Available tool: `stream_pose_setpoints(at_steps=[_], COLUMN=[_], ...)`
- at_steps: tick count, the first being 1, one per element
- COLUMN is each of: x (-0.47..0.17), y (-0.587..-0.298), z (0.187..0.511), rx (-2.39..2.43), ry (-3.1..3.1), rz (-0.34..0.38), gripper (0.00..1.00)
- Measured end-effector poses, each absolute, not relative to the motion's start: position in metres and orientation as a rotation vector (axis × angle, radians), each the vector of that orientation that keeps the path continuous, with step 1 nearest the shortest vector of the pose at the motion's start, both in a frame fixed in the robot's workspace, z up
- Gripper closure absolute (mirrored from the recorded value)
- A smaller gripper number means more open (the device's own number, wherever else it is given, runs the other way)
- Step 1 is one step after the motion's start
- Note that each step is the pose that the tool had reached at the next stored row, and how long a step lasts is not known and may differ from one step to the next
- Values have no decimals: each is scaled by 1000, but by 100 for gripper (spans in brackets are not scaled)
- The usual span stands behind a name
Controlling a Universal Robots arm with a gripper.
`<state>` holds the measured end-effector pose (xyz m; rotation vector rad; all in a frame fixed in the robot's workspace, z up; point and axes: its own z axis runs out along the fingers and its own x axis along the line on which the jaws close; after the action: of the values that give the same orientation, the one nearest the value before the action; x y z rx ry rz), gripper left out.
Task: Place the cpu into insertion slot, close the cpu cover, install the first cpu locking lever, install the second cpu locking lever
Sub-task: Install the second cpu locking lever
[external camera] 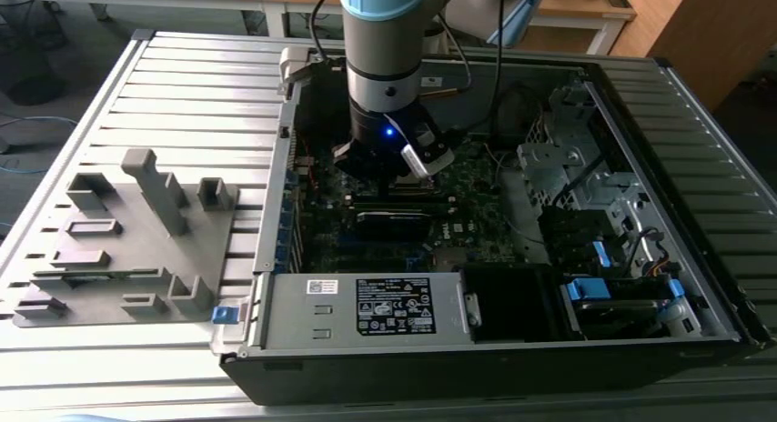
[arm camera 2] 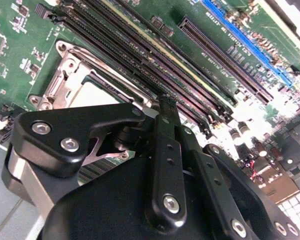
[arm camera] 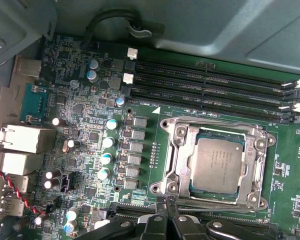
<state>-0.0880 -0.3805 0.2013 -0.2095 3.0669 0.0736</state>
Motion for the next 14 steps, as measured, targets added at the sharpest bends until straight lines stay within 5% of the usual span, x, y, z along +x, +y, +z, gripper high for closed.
stream_pose_setpoints(at_steps=[14], x=[-88], y=[-381], z=[201], rx=[-220], ry=[3066], rz=[74], gripper=[89])
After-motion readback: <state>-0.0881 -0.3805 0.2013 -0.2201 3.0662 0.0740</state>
